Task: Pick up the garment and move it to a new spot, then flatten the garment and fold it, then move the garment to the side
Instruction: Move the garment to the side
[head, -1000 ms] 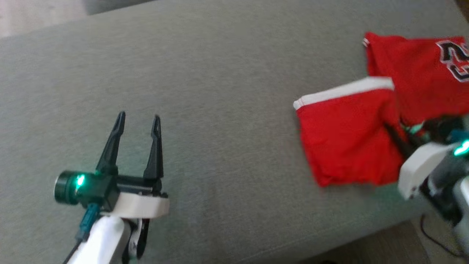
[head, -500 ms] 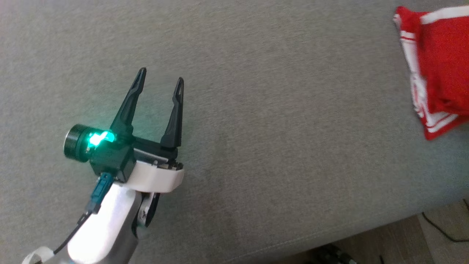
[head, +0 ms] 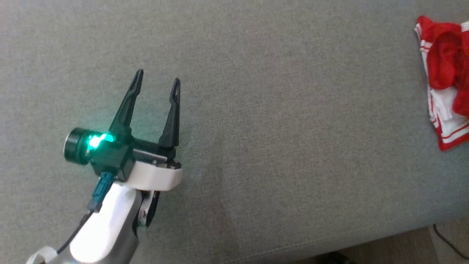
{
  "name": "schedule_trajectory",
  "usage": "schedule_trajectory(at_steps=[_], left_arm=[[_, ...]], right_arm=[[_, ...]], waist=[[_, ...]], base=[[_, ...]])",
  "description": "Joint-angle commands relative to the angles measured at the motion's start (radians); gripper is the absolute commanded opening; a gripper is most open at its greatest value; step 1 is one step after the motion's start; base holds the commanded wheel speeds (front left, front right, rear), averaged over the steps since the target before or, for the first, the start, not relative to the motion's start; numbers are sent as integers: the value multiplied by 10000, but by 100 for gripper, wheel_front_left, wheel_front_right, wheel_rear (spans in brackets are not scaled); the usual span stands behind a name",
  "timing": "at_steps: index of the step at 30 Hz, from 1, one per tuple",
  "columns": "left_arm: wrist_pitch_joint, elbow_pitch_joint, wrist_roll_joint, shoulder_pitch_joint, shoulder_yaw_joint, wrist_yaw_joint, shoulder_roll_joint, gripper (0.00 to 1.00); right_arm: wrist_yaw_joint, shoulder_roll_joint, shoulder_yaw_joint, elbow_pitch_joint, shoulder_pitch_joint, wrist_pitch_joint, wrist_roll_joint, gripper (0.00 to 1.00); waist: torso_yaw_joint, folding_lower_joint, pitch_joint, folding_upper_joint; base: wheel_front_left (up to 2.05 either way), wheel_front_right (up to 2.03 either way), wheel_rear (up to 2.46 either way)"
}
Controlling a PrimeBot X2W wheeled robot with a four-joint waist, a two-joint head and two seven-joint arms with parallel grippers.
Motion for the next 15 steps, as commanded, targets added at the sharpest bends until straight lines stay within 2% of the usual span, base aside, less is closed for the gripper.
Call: schedule_trajectory(at_steps=[1, 6, 7, 11, 15], left_arm=[[-94, -235, -99, 207, 473, 133, 185, 100], [-84, -90, -364, 848, 828, 437, 374, 100], [-84, -90, -364, 848, 828, 437, 374, 100], [-2, 9, -580, 1253, 1123, 691, 517, 100], [9, 132, -782, 1575, 1447, 921, 655, 100]], right_arm=[[-48, 37, 74, -765, 578, -199, -68, 100], [-48, 1589, 312, -3106, 1913, 190, -436, 100], [-48, 1589, 312, -3106, 1913, 190, -436, 100], [-48, 2756, 711, -4943, 2938, 644, -618, 100], [-48, 3633, 1285, -6116, 3638, 910, -583, 100]], waist=[[48, 0, -410, 0], [322, 0, -1131, 0], [322, 0, -1131, 0], [774, 0, -1578, 0], [1301, 0, -1943, 0]], base=[[0, 0, 0], [0, 0, 0], [0, 0, 0], [0, 0, 0], [0, 0, 0]])
